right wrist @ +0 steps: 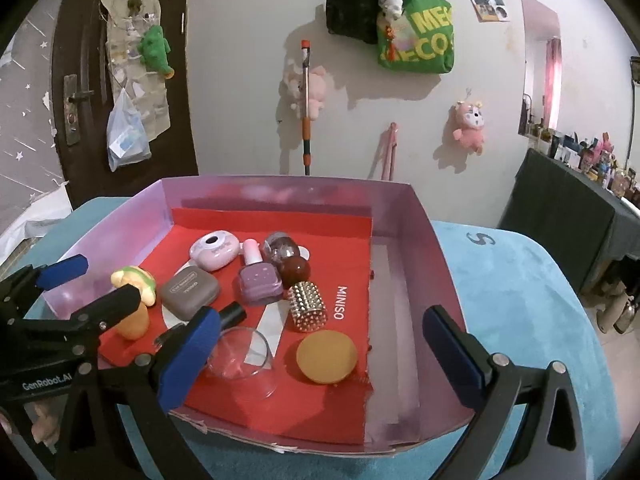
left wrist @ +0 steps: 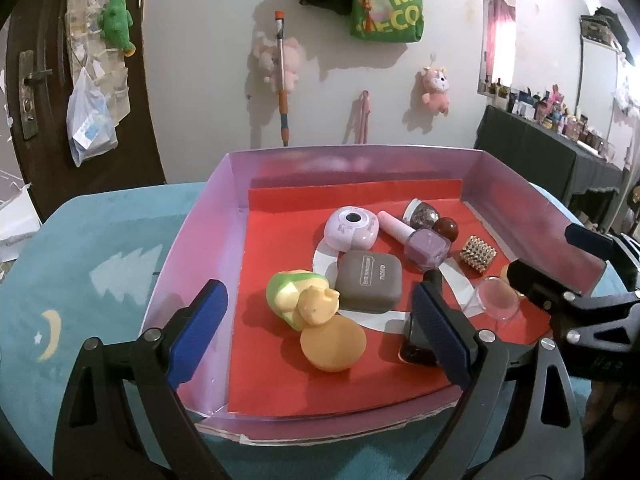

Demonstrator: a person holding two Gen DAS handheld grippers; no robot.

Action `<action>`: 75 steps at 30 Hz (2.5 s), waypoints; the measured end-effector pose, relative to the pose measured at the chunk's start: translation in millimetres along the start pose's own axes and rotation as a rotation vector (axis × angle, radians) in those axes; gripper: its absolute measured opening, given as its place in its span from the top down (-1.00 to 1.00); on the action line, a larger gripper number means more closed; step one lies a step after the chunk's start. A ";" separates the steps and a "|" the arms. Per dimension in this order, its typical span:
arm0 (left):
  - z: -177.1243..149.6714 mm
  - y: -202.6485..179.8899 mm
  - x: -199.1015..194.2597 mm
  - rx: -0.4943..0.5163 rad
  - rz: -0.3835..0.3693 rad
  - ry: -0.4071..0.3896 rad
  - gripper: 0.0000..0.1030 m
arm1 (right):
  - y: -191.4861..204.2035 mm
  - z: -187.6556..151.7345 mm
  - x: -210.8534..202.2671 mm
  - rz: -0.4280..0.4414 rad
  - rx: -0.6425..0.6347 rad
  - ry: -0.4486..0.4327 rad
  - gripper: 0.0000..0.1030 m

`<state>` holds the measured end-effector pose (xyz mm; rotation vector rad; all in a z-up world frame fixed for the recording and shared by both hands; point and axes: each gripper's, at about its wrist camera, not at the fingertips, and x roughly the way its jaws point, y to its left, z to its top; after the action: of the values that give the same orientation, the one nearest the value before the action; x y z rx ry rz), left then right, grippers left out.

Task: Organize rigid objects

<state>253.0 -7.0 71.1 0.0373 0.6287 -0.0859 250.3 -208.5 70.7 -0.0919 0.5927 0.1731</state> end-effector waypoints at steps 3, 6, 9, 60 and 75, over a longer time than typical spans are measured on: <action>0.1 1.2 -1.8 -0.003 0.001 -0.003 -0.83 | 2.1 0.3 0.6 0.001 -0.009 0.000 -1.00; 0.8 -1.3 -1.2 0.002 0.006 -0.003 -0.83 | -2.8 -0.2 0.9 0.001 0.013 0.000 -1.00; 0.9 -2.3 -1.9 0.002 0.012 -0.003 -0.83 | -1.7 0.0 1.6 -0.006 0.004 0.003 -1.00; 1.1 -1.8 -0.9 -0.002 0.012 -0.004 -0.83 | -2.2 -0.2 1.7 -0.007 0.004 0.001 -1.00; 1.2 -1.7 -0.9 -0.003 0.012 -0.004 -0.83 | -2.1 -0.4 1.8 -0.006 0.004 0.000 -1.00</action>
<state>252.8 -8.7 72.6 0.0383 0.6250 -0.0735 251.9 -210.4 69.4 -0.0895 0.5931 0.1654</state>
